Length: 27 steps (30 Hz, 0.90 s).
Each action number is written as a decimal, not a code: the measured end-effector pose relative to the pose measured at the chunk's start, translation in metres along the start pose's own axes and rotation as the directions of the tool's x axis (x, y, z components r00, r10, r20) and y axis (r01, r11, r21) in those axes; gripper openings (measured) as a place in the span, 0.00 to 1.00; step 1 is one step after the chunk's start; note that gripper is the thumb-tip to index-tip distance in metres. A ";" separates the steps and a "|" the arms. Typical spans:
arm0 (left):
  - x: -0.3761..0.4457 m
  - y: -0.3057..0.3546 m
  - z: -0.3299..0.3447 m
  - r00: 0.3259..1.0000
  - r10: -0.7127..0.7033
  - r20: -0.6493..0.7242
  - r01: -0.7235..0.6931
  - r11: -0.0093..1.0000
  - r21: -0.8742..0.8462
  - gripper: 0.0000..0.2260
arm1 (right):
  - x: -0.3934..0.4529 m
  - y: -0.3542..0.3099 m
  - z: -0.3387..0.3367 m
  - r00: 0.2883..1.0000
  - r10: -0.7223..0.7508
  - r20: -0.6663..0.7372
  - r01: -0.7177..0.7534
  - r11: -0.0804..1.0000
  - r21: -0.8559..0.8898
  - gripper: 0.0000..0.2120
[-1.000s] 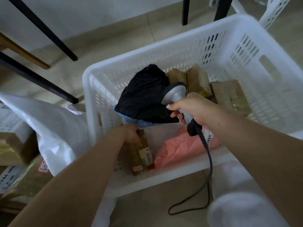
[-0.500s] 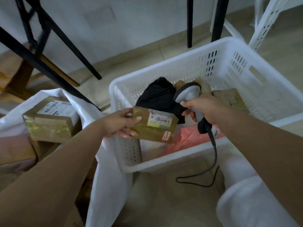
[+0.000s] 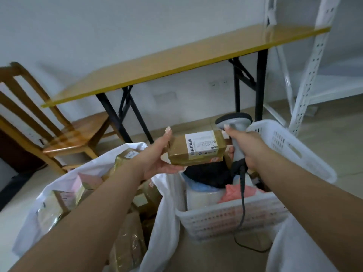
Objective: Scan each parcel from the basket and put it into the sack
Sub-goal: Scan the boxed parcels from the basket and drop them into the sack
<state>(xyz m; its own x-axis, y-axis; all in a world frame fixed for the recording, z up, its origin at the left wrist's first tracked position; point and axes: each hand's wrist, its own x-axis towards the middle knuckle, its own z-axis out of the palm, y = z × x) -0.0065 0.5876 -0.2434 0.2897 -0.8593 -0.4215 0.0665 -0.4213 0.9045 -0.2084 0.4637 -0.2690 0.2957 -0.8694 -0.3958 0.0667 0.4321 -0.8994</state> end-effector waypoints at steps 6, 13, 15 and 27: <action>-0.056 0.023 -0.010 0.977 0.204 -0.055 -0.186 0.956 0.229 0.29 | -0.055 -0.039 0.013 0.996 -0.081 0.047 0.079 0.996 0.048 0.16; -0.091 0.033 -0.023 0.870 0.323 -0.372 -0.235 0.936 0.263 0.11 | -0.092 -0.080 0.037 0.972 -0.197 0.131 0.200 0.980 -0.009 0.18; -0.094 0.032 -0.029 0.840 0.303 -0.451 -0.235 0.951 0.200 0.18 | -0.106 -0.091 0.042 0.957 -0.204 0.205 0.217 0.975 -0.041 0.15; -0.096 0.024 -0.060 0.735 0.246 -0.632 -0.233 0.967 0.104 0.26 | -0.160 -0.113 0.062 0.872 -0.204 0.445 0.333 0.913 -0.235 0.14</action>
<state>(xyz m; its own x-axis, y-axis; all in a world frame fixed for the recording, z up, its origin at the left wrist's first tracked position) 0.0246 0.6775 -0.1769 0.8324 -0.5522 -0.0468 -0.1028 -0.2369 0.9661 -0.2039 0.5692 -0.0925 0.6682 -0.7398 -0.0790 -0.0642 0.0485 -0.9968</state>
